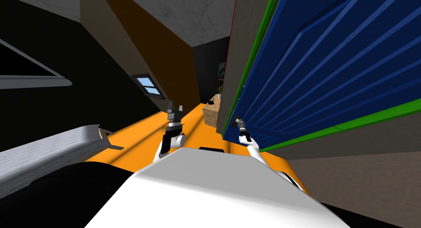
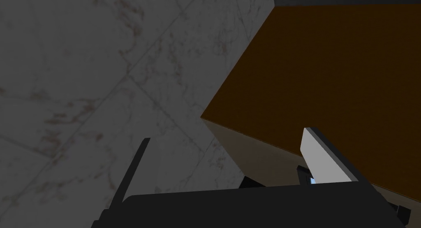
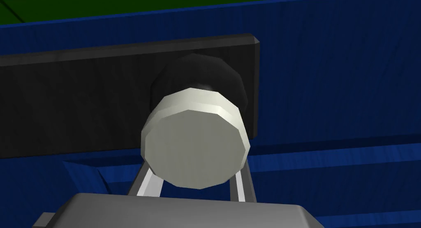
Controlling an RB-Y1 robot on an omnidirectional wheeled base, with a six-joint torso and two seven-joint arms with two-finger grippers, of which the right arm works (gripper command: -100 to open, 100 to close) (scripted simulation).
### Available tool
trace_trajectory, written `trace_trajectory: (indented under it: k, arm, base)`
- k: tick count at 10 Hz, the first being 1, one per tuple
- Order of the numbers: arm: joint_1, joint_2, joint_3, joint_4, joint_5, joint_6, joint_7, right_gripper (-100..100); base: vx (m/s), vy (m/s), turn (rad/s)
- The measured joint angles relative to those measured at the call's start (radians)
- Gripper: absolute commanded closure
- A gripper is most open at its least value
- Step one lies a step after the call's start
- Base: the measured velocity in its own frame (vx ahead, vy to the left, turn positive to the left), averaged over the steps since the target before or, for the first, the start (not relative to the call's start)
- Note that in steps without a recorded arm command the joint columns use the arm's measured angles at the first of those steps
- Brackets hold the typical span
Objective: Pull the door open
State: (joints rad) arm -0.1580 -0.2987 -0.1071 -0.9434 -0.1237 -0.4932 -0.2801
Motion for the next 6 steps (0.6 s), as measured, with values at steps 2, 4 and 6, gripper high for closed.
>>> trace_trajectory:
  k: [2,4,6]
  arm:
    - [-0.007,0.004,0.004,0.006,-0.031,0.002,-0.045,100]
    - [-0.018,-0.001,0.008,0.025,-0.060,0.001,-0.094,100]
    - [-0.029,0.001,0.010,0.039,-0.088,0.003,-0.135,100]
  base:
    - [-0.071,-0.022,0.070]
    - [-0.063,-0.021,0.060]
    - [-0.053,-0.032,0.070]
